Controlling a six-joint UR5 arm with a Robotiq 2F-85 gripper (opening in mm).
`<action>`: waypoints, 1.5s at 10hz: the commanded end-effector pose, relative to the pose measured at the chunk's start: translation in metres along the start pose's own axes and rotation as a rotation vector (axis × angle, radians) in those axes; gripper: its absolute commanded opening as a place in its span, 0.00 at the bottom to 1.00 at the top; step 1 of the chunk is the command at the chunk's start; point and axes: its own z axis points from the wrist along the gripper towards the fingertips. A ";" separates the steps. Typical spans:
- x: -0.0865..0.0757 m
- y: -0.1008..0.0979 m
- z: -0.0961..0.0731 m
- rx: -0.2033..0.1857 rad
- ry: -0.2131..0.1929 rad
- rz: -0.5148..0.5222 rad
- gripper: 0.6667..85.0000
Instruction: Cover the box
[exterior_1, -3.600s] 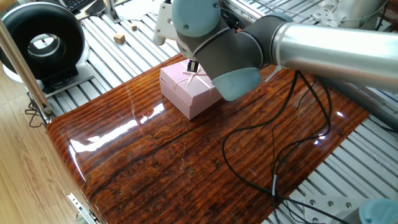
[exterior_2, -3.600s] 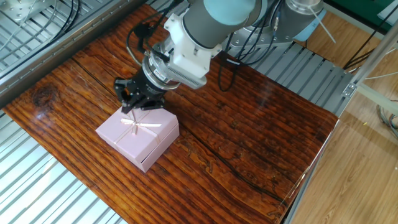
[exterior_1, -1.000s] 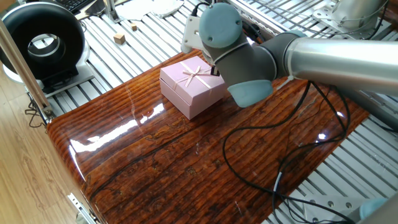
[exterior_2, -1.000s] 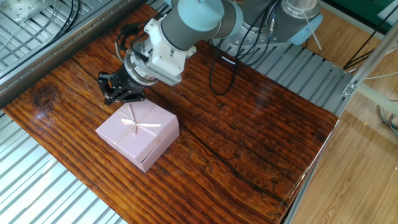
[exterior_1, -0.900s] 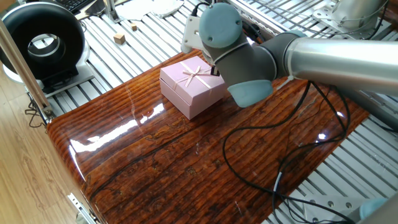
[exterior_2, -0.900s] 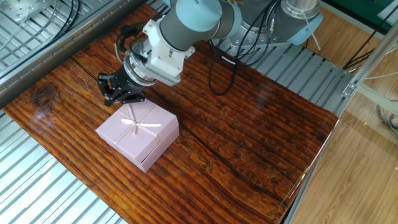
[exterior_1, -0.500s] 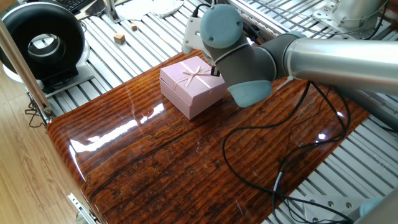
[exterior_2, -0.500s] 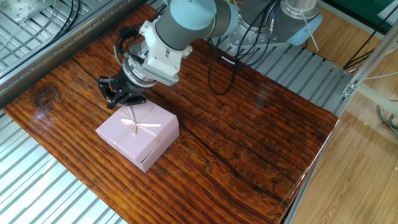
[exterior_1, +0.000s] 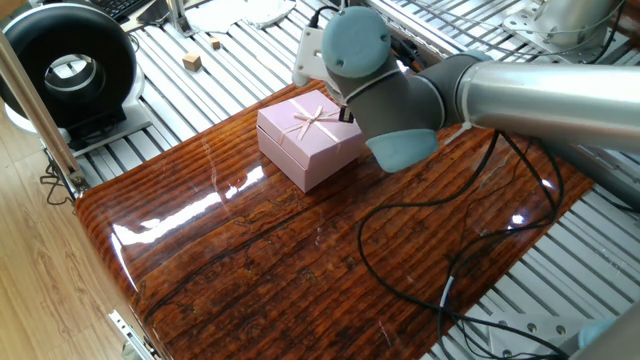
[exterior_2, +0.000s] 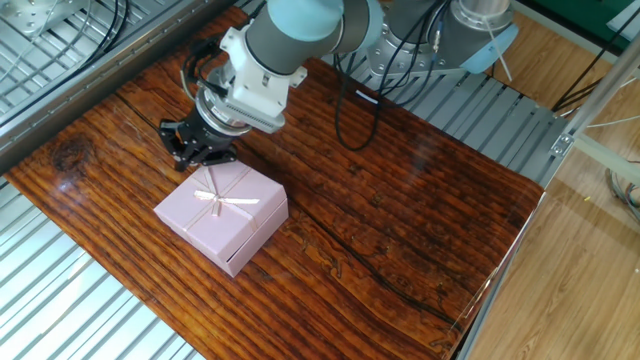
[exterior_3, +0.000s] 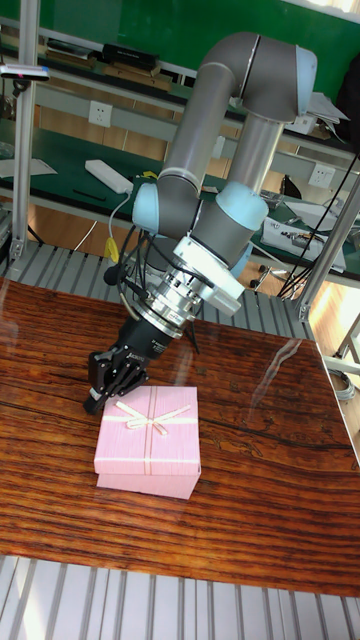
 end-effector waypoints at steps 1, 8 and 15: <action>-0.003 -0.003 -0.005 -0.019 -0.006 0.020 0.00; 0.001 0.005 0.003 -0.052 0.005 0.029 0.00; -0.003 0.023 0.003 -0.126 -0.005 0.076 0.00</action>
